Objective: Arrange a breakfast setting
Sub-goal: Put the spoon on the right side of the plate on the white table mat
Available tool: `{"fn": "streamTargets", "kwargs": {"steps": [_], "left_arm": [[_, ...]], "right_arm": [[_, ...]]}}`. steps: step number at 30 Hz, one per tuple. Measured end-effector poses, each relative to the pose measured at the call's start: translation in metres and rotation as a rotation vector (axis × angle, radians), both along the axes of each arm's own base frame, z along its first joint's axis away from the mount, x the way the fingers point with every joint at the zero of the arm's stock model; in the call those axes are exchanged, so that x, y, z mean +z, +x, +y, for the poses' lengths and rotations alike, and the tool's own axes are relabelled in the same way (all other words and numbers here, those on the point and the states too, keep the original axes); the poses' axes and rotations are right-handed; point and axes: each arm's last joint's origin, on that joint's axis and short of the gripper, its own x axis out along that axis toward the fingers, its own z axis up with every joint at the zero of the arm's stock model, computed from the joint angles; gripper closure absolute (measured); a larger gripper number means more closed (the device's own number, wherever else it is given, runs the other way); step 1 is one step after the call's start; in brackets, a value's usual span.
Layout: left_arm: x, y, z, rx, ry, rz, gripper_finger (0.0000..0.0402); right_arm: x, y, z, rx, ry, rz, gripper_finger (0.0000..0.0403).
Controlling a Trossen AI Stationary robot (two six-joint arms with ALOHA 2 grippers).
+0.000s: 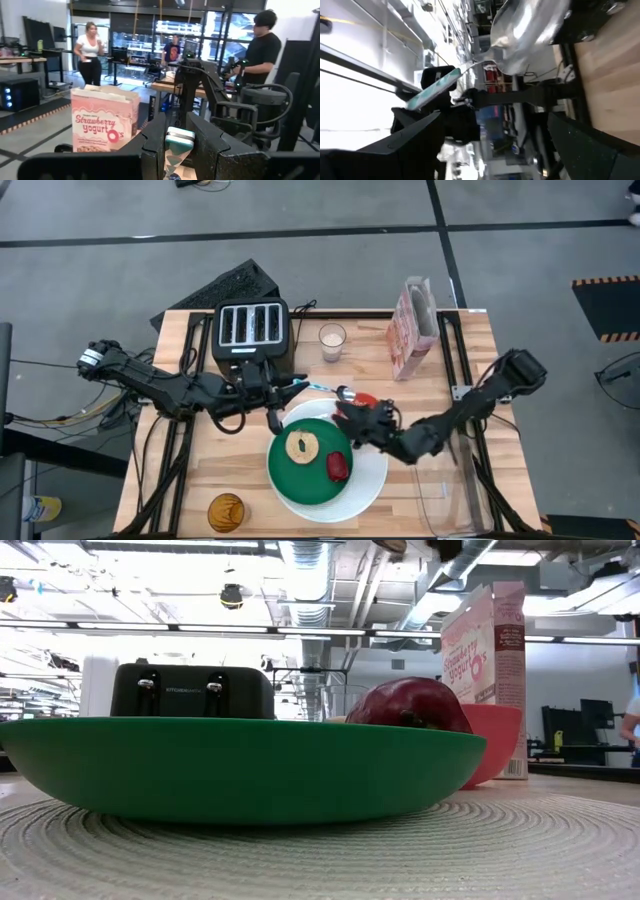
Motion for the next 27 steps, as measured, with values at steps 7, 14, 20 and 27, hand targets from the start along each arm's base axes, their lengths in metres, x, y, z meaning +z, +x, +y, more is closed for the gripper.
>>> {"fn": "streamTargets", "kwargs": {"steps": [7,14,20,27], "left_arm": [[0.000,0.000,-0.001,-0.038,0.020,0.002,0.0347],[0.000,0.000,-0.001,-0.035,0.041,0.007,0.0347],[0.000,0.000,-0.001,-0.020,0.085,0.019,0.0347],[0.002,0.001,0.004,0.006,0.079,0.002,0.0347]], "right_arm": [[0.002,0.034,0.002,-0.038,0.029,-0.085,0.0025],[0.001,0.052,0.001,-0.104,0.030,-0.119,0.0025],[0.013,0.045,0.002,-0.186,-0.030,-0.155,0.0025],[0.023,0.039,-0.005,-0.279,-0.079,-0.144,0.0025]]}}
